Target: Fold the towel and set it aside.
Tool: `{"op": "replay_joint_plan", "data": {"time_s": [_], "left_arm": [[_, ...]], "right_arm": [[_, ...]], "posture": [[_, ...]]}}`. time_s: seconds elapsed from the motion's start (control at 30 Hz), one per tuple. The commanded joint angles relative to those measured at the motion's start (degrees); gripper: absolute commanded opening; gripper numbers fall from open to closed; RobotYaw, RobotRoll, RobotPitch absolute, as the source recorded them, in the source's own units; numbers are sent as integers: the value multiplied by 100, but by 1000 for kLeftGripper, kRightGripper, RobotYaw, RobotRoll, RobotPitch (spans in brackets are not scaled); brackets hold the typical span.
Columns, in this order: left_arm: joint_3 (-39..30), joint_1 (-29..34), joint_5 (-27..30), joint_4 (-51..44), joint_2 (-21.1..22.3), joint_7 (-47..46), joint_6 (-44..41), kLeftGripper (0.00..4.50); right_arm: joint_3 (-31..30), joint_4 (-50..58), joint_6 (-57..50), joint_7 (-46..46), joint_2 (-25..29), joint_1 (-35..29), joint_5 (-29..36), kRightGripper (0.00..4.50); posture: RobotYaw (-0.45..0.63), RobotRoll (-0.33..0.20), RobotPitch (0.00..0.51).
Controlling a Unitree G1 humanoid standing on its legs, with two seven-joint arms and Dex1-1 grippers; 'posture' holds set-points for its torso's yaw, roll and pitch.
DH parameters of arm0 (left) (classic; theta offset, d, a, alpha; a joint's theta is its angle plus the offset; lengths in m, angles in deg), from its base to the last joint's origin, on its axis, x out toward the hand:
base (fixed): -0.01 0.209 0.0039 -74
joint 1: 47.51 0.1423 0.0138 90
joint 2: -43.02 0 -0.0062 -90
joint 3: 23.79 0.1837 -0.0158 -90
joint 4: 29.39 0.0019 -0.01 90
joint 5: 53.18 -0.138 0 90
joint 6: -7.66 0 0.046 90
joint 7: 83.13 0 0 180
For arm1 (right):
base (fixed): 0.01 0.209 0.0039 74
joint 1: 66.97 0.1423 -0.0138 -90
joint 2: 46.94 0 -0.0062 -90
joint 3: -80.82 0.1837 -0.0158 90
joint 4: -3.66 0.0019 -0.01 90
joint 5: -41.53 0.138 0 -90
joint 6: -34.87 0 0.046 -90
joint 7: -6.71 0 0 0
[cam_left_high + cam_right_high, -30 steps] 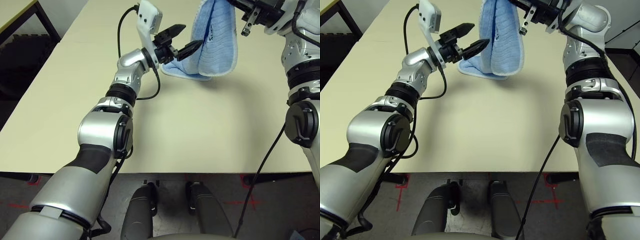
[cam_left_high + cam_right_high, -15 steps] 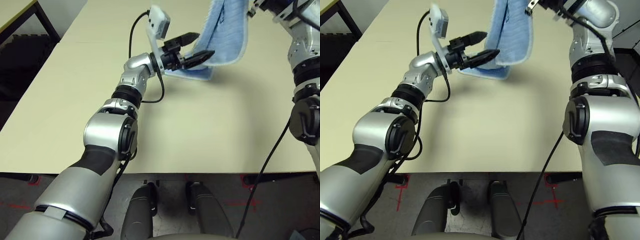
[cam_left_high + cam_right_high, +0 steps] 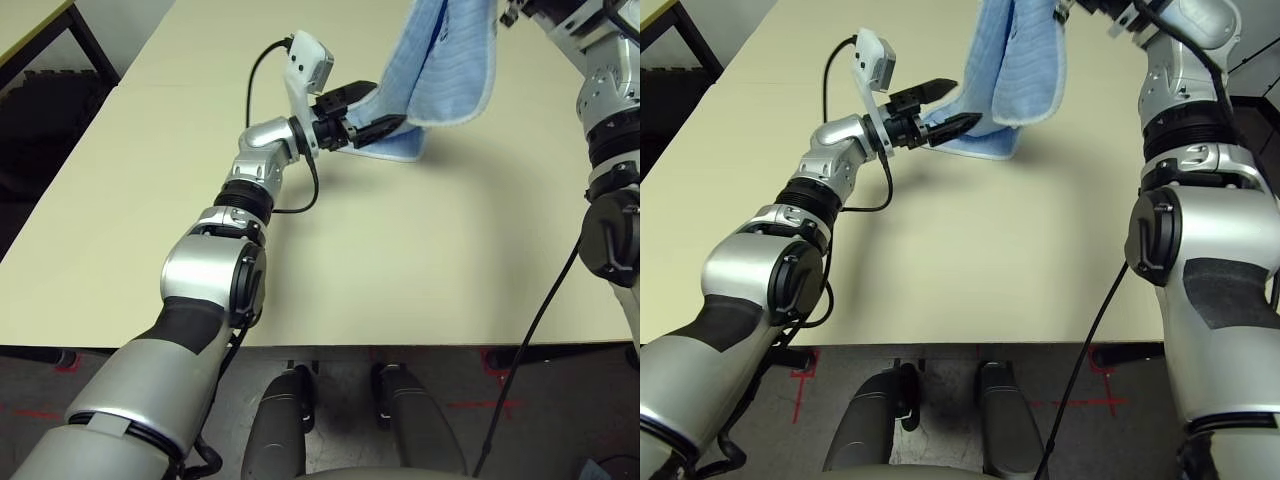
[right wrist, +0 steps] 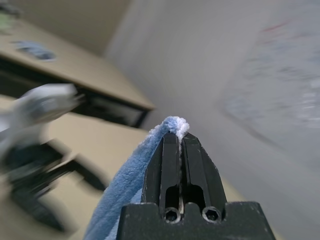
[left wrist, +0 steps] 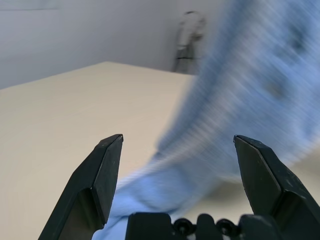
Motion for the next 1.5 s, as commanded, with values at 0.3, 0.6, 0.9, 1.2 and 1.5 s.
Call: {"op": "replay_joint_plan", "data": {"time_s": [0.3, 0.6, 0.9, 1.2, 1.5], "left_arm": [[-360, -256, 748, -112, -648, 1743, -593, 4500], [-27, -145, 916, -624, -1127, 3102, -1478, 4500], [381, 432, 542, -675, -731, 2976, -1395, 4500], [448, 808, 338, -570, -264, 2406, -1031, 4500], [563, 1051, 238, -631, 119, 2538, -964, 4500]], "right_arm": [[-105, 366, -113, 398, 90, 44, -34, 77], [-82, 12, 515, -535, 42, 264, -320, 77], [-113, -663, 1093, -2155, 308, 733, -967, 77], [-212, -999, 1179, -2980, 323, 911, -1379, 77], [-298, -1244, 938, -4121, 509, 1027, -1864, 77]], "posture": [[4, 0, 195], [-5, 0, 193], [9, 0, 193], [36, 0, 190], [54, 0, 185]]}}
